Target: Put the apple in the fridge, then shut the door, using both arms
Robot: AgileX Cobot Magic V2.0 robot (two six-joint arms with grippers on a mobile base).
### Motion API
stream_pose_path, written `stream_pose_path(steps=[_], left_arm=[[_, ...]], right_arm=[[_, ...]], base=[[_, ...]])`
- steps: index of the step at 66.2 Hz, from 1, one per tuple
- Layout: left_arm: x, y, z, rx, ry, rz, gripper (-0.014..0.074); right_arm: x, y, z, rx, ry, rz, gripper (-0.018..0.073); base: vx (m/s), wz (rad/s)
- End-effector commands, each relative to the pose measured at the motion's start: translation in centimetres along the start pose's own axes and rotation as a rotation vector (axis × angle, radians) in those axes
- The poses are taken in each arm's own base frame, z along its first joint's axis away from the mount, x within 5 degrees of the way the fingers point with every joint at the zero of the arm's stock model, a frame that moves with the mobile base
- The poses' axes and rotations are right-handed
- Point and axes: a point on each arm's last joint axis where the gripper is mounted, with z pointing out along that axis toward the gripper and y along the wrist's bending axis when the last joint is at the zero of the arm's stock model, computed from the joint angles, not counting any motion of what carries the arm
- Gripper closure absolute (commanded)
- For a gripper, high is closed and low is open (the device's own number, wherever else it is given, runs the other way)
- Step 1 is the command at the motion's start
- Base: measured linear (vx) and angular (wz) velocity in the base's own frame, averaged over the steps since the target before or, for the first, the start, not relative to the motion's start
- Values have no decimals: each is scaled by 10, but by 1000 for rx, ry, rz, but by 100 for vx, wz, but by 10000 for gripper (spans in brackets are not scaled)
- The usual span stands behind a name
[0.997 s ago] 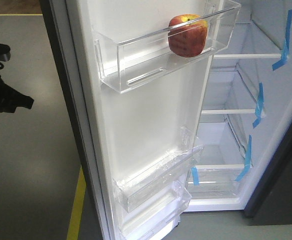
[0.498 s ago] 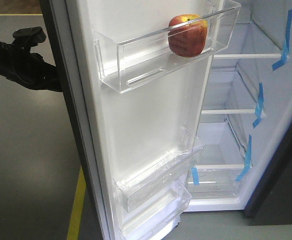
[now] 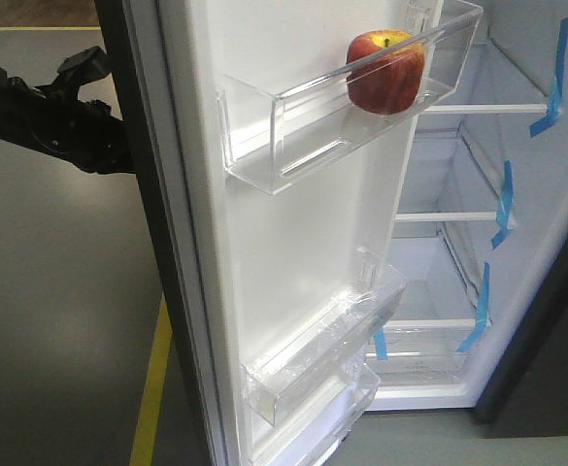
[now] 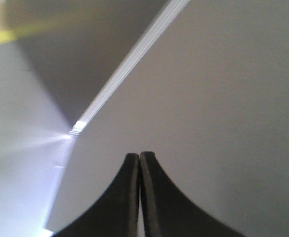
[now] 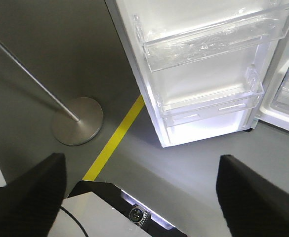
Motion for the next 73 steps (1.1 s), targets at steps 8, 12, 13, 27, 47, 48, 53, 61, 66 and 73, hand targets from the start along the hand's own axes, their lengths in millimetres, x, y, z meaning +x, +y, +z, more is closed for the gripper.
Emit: stream_pose_path(steps=[8,12,13,27,47,48,53,61,66,73], left_arm=[[-15,-45,-11,94,-71,72,603],[-14,-54,-6,108,-60,87,603],[-14,-55,-4,112,-57,90,603],[-10,-84,14,160,-24,148,603],[-3,-128,39,236,-11,211,603],[-3,-130,40,242,-12,212,603],[-1,-141,45,267,-18,214,603],[1,-162,53,327,-36,240,603],[4,-177,57,373,-51,250,603],[7,-194,62,421,-68,266,603]], right_arm=[[-11,2,-4,-9,-68,0,-31],[-11,2,-4,-9,-68,0,-31],[-11,2,-4,-9,-68,0,-31],[-11,2,-4,-9,-68,0,-31],[-11,2,-4,-9,-68,0,-31],[-11,2,-4,-9,-68,0,-31],[-11,2,-4,-9,-69,1,-31],[-11,2,-4,-9,-68,1,-31],[-11,2,-4,-9,-68,1,-31],[-11,2,-4,-9,-68,1,-31]], base=[[0,0],[0,0],[0,0],[0,0],[0,0],[0,0],[0,0],[0,0],[0,0],[0,0]])
